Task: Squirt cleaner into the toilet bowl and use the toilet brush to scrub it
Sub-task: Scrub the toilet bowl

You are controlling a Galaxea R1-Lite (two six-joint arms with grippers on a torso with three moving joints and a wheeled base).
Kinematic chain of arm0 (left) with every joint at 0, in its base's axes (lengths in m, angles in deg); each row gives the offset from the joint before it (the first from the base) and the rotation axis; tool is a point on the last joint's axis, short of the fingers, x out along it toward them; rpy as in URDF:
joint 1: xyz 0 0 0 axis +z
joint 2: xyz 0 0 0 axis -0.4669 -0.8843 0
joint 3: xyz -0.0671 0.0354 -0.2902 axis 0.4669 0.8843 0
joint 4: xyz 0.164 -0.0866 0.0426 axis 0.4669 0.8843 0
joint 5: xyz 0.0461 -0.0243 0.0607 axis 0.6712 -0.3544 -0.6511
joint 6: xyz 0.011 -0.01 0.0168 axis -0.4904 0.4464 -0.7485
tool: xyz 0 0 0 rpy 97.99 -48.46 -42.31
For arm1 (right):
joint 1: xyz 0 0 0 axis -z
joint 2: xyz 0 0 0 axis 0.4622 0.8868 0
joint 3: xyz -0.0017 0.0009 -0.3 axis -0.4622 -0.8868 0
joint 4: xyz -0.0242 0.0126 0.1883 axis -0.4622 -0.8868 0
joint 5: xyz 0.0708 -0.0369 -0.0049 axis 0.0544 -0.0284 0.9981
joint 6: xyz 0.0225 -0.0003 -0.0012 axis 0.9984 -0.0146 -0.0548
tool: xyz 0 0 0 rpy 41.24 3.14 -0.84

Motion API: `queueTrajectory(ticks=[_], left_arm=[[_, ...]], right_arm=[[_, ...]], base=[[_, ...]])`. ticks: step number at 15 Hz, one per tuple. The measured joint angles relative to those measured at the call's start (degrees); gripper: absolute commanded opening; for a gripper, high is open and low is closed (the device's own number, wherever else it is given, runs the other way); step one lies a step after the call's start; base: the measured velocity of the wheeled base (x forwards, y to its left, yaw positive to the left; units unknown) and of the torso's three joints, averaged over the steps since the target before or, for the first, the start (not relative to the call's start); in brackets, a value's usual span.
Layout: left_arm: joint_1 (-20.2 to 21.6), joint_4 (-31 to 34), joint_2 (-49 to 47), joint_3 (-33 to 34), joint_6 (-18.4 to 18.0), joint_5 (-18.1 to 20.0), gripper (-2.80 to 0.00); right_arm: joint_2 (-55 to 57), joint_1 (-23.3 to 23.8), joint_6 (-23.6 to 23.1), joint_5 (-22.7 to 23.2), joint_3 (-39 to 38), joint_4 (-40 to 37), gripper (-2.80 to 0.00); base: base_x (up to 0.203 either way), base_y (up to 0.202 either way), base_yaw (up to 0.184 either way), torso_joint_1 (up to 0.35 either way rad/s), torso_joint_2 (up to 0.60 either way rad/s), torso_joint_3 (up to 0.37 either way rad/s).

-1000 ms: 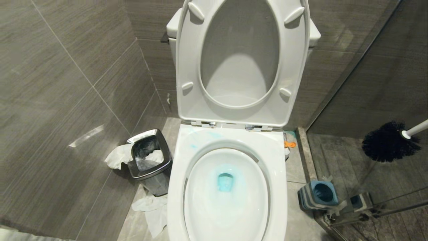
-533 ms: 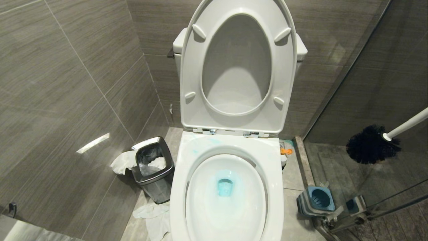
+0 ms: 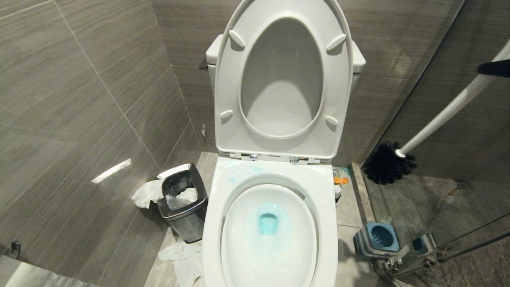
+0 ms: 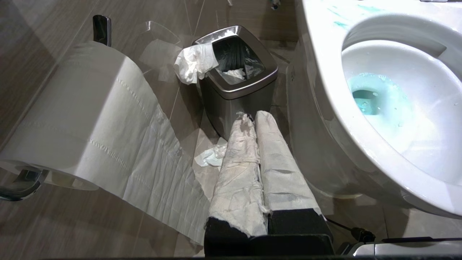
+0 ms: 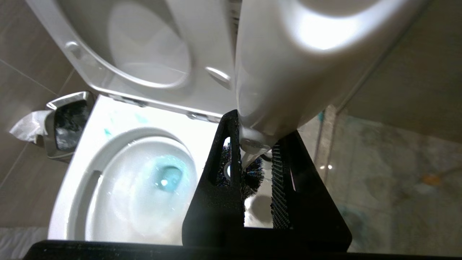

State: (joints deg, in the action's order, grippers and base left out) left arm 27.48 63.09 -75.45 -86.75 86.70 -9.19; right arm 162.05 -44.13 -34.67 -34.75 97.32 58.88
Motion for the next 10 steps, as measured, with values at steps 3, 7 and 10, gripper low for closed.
queueTrajectory(ticks=[3, 7, 10], left_arm=[[0.0, 0.0, 0.0, 0.0, 0.0, -0.1, -2.8], [0.0, -2.8, 0.0, 0.6, -0.4, 0.0, -2.8], [0.0, -3.0, 0.0, 0.9, -0.4, 0.0, -2.8]], right_arm=[[7.9, -15.5, 1.2, -14.4, 2.8, 3.8, -2.8], [17.7, -25.6, 1.8, -21.8, 7.7, 4.8, -2.8], [23.7, -27.7, 4.4, -23.2, 9.7, 4.9, -2.8]], base=[[0.0, 0.0, 0.0, 0.0, 0.0, 0.0], [0.0, 0.0, 0.0, 0.0, 0.0, 0.0], [0.0, 0.0, 0.0, 0.0, 0.0, 0.0]])
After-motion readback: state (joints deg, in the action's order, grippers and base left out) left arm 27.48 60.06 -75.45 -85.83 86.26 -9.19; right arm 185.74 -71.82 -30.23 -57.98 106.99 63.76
